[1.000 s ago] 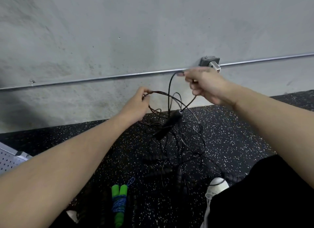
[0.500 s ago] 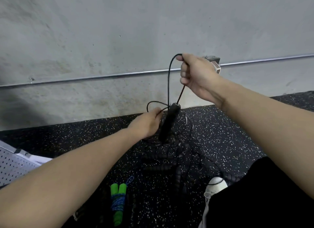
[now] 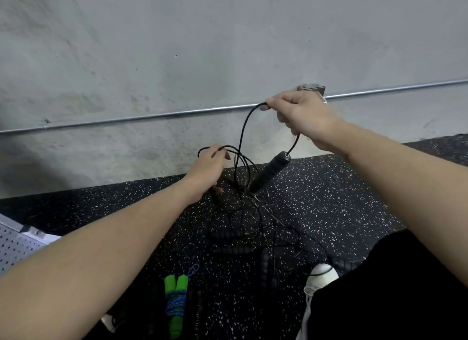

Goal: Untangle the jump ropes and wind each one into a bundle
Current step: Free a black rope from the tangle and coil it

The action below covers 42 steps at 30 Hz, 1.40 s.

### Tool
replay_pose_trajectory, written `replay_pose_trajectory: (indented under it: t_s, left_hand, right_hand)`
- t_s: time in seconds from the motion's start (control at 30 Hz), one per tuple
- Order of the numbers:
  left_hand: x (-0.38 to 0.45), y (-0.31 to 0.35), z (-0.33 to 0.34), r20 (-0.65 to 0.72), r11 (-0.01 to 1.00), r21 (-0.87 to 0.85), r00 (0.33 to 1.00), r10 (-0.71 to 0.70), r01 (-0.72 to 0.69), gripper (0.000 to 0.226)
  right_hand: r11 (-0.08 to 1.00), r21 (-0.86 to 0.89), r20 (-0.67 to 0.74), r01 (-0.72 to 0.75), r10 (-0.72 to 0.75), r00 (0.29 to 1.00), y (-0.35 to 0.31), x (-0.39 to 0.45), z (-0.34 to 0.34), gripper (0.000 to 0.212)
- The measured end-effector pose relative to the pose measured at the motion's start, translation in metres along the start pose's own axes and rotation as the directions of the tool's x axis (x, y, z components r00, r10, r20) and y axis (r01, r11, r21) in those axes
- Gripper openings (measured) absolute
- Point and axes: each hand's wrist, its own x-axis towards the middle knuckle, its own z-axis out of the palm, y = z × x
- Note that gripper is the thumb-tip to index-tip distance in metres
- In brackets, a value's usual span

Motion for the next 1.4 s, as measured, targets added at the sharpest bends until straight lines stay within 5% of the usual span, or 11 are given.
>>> replay_pose_trajectory:
  t_s: [0.17, 0.33, 0.57, 0.83, 1.13, 1.4]
  left_hand:
    - [-0.005, 0.0, 0.002, 0.046, 0.995, 0.093, 0.998, 0.031, -0.035, 0.03]
    - [-0.004, -0.007, 0.007, 0.047, 0.999, 0.029, 0.999, -0.027, 0.026, 0.032]
    - [0.003, 0.001, -0.005, -0.026, 0.984, -0.152, 0.995, -0.101, 0.096, 0.025]
    - [0.005, 0.008, -0.029, -0.033, 0.99, -0.095, 0.993, -0.109, 0.105, 0.018]
    - [-0.002, 0.027, -0.027, 0.087, 0.967, -0.243, 0.995, -0.053, 0.073, 0.017]
    - [-0.017, 0.034, -0.03, 0.184, 0.966, -0.26, 0.982, 0.039, 0.01, 0.022]
  right_hand:
    - [0.972, 0.128, -0.182, 0.196, -0.171, 0.968, -0.027, 0.006, -0.009, 0.022]
    - [0.977, -0.164, 0.043, 0.133, -0.127, 0.991, -0.008, -0.004, -0.001, 0.022]
    - [0.964, -0.268, 0.307, -0.001, 0.086, 0.948, 0.019, -0.004, -0.016, 0.021]
    - [0.912, -0.403, 0.411, 0.074, 0.108, 0.905, 0.012, -0.001, -0.021, 0.012]
    - [0.842, -0.538, 0.321, 0.036, 0.165, 0.933, 0.024, 0.007, 0.01, 0.014]
    - [0.846, -0.531, 0.367, 0.047, 0.179, 0.913, 0.02, 0.01, 0.035, 0.073]
